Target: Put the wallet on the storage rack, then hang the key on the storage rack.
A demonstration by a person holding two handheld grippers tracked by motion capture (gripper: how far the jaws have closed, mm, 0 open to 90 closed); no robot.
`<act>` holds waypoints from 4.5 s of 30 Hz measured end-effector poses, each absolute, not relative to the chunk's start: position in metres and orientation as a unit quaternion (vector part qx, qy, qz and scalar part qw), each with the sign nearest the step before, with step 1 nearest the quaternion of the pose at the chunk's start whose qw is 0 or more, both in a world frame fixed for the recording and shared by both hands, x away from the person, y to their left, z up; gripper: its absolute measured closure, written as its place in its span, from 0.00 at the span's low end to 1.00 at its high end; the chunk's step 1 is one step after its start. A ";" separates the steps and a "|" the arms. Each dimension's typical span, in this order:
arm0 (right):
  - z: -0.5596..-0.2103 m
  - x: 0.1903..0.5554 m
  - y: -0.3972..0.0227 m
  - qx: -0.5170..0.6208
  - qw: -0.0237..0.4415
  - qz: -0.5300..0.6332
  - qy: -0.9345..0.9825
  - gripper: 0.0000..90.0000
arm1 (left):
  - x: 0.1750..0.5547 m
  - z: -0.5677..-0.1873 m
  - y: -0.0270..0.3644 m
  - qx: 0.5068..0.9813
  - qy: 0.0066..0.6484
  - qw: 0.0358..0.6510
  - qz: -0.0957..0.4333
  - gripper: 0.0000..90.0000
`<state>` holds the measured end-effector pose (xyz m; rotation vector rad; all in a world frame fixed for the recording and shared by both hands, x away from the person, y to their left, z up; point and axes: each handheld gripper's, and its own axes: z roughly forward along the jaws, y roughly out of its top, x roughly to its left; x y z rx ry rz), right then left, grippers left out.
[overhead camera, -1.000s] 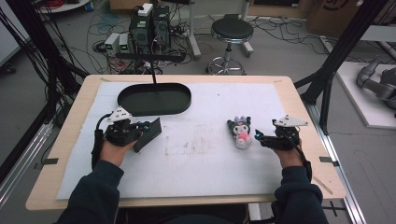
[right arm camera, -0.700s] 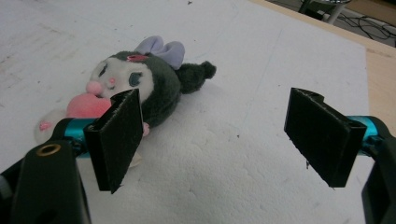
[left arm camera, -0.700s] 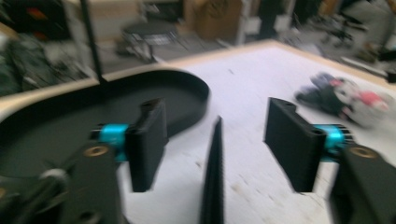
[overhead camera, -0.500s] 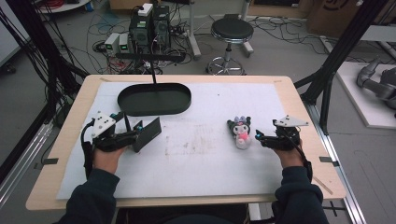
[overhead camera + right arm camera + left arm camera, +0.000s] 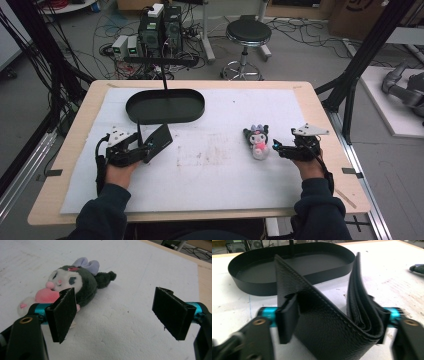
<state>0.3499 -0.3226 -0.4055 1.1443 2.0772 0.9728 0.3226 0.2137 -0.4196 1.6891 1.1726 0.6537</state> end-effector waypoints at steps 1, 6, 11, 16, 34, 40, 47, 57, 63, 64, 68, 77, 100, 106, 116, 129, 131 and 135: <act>-0.406 0.350 -0.323 0.428 0.285 0.364 0.777 0.22 | 0.323 -0.420 0.214 0.690 0.479 0.472 0.267 0.49; -0.407 0.350 -0.322 0.430 0.282 0.362 0.778 0.22 | 0.323 -0.417 0.215 0.696 0.464 0.481 0.261 0.82; -0.406 0.349 -0.324 0.431 0.285 0.364 0.775 0.22 | 0.325 -0.413 0.217 0.697 0.463 0.483 0.259 0.84; -0.406 0.349 -0.325 0.432 0.283 0.369 0.773 0.22 | 0.333 -0.395 0.224 0.687 0.448 0.494 0.287 0.84; -0.404 0.351 -0.327 0.434 0.280 0.378 0.768 0.22 | 0.397 -0.348 0.251 0.650 0.454 0.521 0.315 0.84; -0.405 0.352 -0.327 0.435 0.279 0.379 0.768 0.22 | 0.412 -0.360 0.249 0.660 0.455 0.505 0.320 0.84; -0.405 0.352 -0.326 0.434 0.278 0.378 0.769 0.22 | 0.441 -0.372 0.246 0.669 0.462 0.474 0.338 0.84; -0.406 0.352 -0.326 0.434 0.277 0.379 0.769 0.22 | 0.476 -0.397 0.237 0.691 0.473 0.389 0.384 0.84; -0.406 0.351 -0.325 0.434 0.276 0.379 0.770 0.22 | 0.479 -0.405 0.226 0.714 0.468 0.361 0.376 0.83; -0.406 0.351 -0.326 0.432 0.277 0.380 0.770 0.22 | 0.479 -0.406 0.225 0.715 0.471 0.369 0.362 0.82; -0.405 0.349 -0.324 0.431 0.276 0.382 0.769 0.22 | 0.479 -0.406 0.221 0.708 0.487 0.398 0.320 0.63; -0.404 0.349 -0.322 0.427 0.273 0.383 0.772 0.22 | 0.481 -0.411 0.216 0.692 0.503 0.431 0.286 0.49; -0.405 0.354 -0.319 0.425 0.271 0.387 0.772 0.22 | 0.414 -0.393 0.248 0.637 0.496 0.514 0.289 0.20; -0.405 0.357 -0.315 0.423 0.272 0.386 0.773 0.22 | 0.392 -0.389 0.252 0.647 0.478 0.509 0.307 0.20; -0.405 0.358 -0.309 0.425 0.271 0.394 0.768 0.22 | 0.365 -0.393 0.252 0.644 0.469 0.518 0.311 0.20; -0.406 0.358 -0.294 0.414 0.272 0.390 0.776 0.22 | 0.346 -0.407 0.263 0.642 0.465 0.535 0.291 0.21; -0.407 0.359 -0.292 0.411 0.273 0.387 0.779 0.22 | 0.344 -0.408 0.264 0.645 0.461 0.534 0.294 0.21; -0.407 0.359 -0.283 0.412 0.274 0.380 0.781 0.22 | 0.339 -0.412 0.268 0.641 0.467 0.535 0.292 0.21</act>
